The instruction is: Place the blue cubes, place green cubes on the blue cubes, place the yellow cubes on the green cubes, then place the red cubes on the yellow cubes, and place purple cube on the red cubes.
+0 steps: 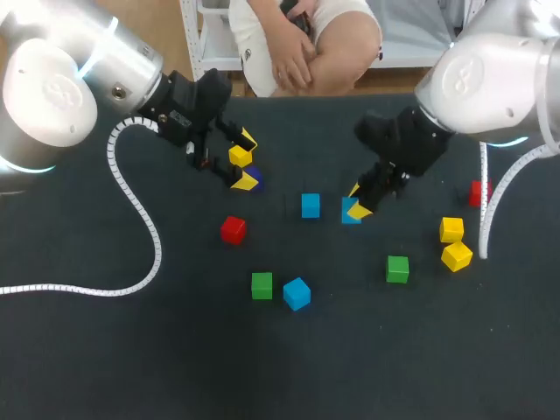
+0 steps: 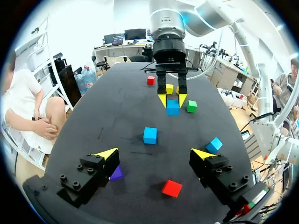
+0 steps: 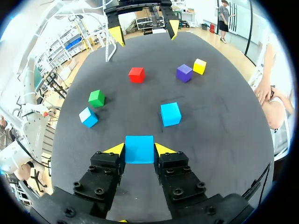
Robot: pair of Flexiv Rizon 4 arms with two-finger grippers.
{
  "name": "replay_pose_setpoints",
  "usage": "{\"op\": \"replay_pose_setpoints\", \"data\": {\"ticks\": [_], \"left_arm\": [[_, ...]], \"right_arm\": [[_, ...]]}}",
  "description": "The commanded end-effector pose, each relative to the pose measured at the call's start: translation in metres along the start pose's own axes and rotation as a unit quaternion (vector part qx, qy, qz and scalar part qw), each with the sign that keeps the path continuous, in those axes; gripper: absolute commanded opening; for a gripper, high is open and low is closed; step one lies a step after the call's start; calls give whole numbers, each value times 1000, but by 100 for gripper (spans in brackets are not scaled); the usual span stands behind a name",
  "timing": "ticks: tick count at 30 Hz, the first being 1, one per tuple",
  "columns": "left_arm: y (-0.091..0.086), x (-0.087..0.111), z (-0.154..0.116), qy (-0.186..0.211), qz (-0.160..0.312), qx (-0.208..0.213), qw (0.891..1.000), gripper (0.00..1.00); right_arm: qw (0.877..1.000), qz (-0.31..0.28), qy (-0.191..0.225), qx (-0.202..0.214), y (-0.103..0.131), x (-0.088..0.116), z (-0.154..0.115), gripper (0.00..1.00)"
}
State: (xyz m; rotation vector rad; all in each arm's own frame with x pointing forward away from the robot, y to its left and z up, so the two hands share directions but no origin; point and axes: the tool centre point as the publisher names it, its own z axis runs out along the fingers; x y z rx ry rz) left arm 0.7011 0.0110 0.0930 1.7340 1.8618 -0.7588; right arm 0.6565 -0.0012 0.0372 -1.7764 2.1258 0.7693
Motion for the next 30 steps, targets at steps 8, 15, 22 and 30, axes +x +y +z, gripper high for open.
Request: {"op": "replay_pose_setpoints", "data": {"ticks": [8,15,22,30], "left_arm": [[0,0,0,0,0,0,1000,100],[0,0,0,0,0,0,1000,100],[0,0,0,0,0,0,1000,100],[0,0,0,0,0,0,1000,100]], "right_arm": [[999,-34,-16,-12,4,5,-4,0],[998,-42,-35,-31,6,4,-7,0],[998,-42,-35,-31,6,4,-7,0],[998,-42,-35,-31,6,4,-7,0]]}}
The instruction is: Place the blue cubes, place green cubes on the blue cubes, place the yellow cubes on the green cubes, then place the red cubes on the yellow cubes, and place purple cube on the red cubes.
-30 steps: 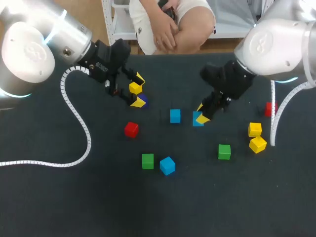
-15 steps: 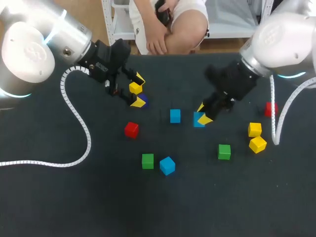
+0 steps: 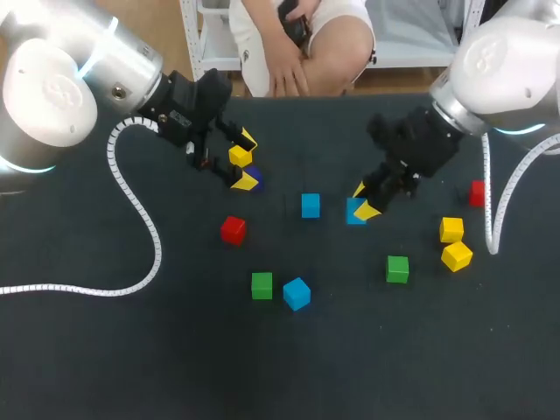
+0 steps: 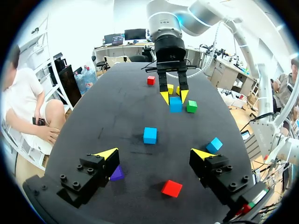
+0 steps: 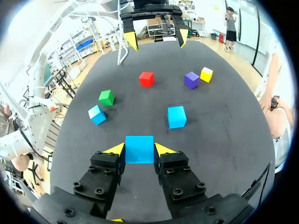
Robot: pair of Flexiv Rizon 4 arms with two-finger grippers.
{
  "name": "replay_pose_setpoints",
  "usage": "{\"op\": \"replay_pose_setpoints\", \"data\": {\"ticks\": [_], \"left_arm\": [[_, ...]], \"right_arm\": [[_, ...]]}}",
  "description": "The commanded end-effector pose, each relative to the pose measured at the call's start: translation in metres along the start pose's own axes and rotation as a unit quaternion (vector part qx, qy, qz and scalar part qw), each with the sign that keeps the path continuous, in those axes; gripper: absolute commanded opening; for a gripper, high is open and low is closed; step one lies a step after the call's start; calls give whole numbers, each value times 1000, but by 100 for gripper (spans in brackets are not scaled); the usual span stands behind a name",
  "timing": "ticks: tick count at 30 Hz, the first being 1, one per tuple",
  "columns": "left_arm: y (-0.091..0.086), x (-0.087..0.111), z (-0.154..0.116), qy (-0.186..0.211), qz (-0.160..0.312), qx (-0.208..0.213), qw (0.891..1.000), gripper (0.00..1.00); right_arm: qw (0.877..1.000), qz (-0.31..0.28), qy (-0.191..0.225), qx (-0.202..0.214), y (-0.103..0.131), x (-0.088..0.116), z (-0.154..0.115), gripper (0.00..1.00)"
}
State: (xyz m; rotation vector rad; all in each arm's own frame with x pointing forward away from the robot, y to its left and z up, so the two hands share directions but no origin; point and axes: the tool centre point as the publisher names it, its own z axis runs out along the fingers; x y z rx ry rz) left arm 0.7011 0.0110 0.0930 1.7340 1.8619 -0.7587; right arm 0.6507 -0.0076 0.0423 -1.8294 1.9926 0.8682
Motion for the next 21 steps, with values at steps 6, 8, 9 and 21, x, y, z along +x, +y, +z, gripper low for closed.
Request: {"op": "replay_pose_setpoints", "data": {"ticks": [6,8,9,21], "left_arm": [[0,0,0,0,0,0,1000,100],[0,0,0,0,0,0,1000,100],[0,0,0,0,0,0,1000,100],[0,0,0,0,0,0,1000,100]], "right_arm": [[1000,0,-1,0,0,0,0,0],[1000,0,-1,0,0,0,0,0],[1000,0,-1,0,0,0,0,0],[1000,-4,11,-15,-8,-2,15,0]]}}
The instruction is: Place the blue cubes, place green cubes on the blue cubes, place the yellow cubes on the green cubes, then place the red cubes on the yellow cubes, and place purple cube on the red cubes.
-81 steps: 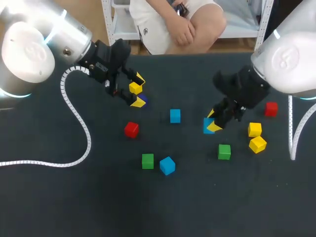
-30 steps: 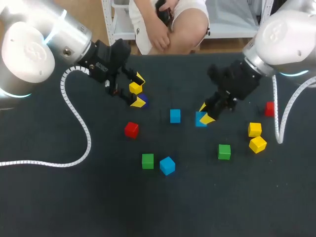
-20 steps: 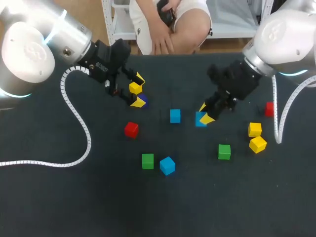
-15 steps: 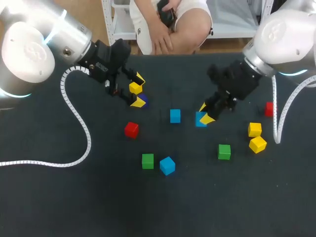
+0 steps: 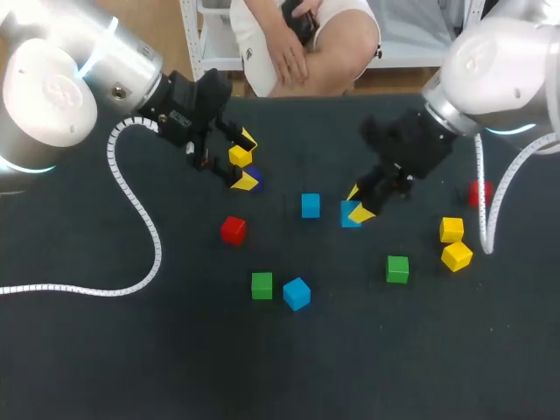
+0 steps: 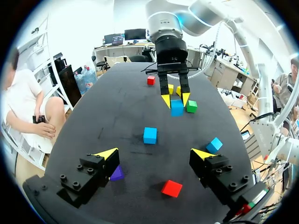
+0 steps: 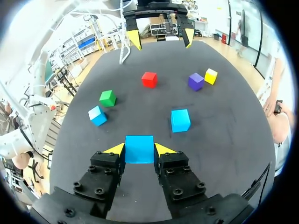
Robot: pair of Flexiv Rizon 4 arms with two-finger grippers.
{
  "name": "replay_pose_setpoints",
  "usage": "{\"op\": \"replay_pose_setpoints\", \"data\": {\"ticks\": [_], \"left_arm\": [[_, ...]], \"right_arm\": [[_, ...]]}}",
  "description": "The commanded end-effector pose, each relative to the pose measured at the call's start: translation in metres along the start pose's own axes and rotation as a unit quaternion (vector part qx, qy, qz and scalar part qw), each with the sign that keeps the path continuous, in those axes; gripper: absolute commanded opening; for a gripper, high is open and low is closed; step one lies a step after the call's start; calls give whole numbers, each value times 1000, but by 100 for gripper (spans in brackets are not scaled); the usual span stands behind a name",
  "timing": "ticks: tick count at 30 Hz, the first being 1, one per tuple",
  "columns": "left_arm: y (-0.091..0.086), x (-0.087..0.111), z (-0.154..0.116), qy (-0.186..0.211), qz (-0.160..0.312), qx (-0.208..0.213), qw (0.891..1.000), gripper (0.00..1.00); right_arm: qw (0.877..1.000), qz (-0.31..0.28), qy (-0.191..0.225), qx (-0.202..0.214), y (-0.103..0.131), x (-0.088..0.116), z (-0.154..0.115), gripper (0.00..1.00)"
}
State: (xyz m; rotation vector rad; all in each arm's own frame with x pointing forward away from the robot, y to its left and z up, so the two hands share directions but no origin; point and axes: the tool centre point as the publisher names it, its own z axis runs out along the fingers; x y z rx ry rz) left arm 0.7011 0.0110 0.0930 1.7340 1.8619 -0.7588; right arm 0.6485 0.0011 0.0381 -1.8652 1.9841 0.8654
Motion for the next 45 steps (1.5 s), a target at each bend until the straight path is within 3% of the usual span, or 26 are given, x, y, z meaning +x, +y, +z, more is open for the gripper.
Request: {"op": "replay_pose_setpoints", "data": {"ticks": [1,14,31,45], "left_arm": [[0,0,0,0,0,0,1000,100],[0,0,0,0,0,0,1000,100],[0,0,0,0,0,0,1000,100],[0,0,0,0,0,0,1000,100]], "right_arm": [[1000,10,6,-8,-12,5,7,0],[999,31,8,-6,-21,16,14,0],[1000,7,5,10,-40,8,10,0],[1000,-14,-1,2,-41,9,21,0]]}}
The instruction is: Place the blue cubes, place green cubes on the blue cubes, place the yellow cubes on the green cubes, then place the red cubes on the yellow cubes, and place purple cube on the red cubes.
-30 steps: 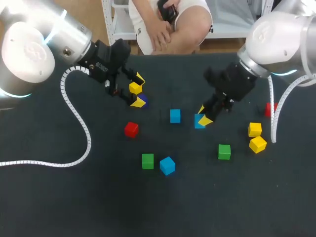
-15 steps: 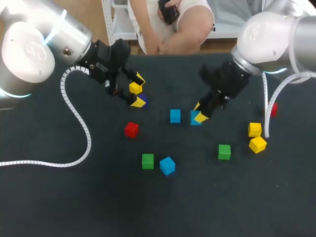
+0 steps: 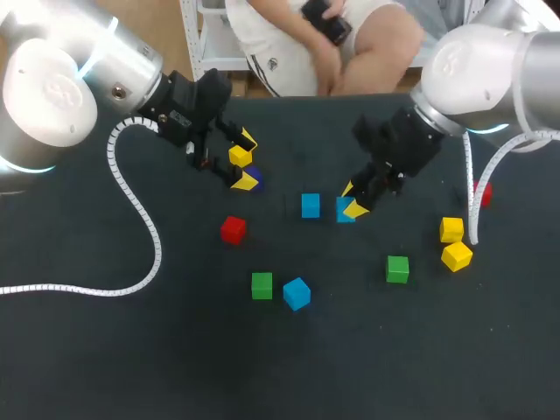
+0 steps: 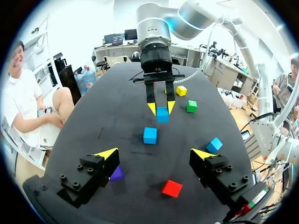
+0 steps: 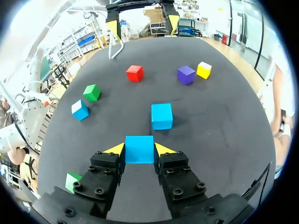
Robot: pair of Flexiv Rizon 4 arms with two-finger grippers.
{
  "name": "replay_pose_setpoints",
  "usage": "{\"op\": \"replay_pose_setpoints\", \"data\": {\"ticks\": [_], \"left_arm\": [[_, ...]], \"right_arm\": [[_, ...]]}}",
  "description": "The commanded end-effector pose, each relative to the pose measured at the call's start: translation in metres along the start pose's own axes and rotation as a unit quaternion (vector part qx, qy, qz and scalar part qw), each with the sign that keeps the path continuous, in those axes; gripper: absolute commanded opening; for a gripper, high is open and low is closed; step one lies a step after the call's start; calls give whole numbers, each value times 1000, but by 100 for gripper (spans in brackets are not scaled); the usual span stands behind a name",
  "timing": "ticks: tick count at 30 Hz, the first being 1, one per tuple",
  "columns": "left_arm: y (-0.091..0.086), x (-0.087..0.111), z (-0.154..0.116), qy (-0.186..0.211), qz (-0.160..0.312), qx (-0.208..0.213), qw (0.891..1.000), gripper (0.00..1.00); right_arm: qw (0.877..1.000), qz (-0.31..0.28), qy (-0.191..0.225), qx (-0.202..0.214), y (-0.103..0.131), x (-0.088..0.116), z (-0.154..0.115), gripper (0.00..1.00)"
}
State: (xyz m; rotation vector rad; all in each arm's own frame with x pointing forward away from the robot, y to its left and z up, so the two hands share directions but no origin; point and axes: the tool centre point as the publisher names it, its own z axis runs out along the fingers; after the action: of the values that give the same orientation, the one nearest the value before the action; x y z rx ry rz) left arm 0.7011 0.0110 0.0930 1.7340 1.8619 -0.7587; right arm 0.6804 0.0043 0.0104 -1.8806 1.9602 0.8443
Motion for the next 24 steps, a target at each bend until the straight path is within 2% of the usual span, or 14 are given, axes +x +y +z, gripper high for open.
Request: {"op": "replay_pose_setpoints", "data": {"ticks": [1,24], "left_arm": [[0,0,0,0,0,0,1000,100],[0,0,0,0,0,0,1000,100]], "right_arm": [[1000,-2,-1,-4,-5,-1,4,0],[1000,-5,20,-7,-22,-5,11,0]]}}
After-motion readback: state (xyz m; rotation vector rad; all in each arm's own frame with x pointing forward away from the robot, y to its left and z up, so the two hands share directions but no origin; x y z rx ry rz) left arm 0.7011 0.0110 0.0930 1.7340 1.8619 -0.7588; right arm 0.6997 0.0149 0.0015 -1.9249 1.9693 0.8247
